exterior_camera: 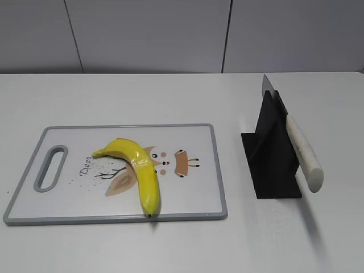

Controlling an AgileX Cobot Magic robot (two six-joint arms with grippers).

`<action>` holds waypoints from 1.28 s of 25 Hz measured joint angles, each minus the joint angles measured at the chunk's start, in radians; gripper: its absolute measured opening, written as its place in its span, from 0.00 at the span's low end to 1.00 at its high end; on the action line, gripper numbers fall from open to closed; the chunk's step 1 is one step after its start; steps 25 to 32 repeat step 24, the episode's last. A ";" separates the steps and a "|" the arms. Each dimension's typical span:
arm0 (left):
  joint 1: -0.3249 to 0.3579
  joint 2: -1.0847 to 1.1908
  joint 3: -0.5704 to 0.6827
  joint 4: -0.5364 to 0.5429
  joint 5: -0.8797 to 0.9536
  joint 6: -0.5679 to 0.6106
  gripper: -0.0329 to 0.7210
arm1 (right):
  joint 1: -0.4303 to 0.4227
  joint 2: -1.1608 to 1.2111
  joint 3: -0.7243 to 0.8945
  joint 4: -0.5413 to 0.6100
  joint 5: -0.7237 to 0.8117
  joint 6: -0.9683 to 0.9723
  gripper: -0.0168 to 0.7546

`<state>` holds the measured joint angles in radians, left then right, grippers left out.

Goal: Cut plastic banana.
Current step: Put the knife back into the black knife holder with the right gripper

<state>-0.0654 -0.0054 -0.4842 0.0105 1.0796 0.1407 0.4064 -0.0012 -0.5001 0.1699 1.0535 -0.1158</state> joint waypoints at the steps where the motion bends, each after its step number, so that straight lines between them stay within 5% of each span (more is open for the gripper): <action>1: 0.000 0.000 0.000 -0.001 0.000 0.000 0.70 | -0.001 -0.004 0.000 0.004 0.001 0.000 0.79; 6: 0.000 0.000 0.000 0.000 0.001 0.000 0.69 | -0.093 -0.005 0.000 0.039 0.001 0.000 0.79; 16: 0.001 0.000 0.000 0.000 0.000 0.000 0.69 | -0.448 -0.005 0.000 0.057 0.000 0.001 0.79; 32: 0.001 0.000 0.000 0.000 0.000 0.000 0.69 | -0.458 -0.005 0.000 0.070 -0.001 0.002 0.79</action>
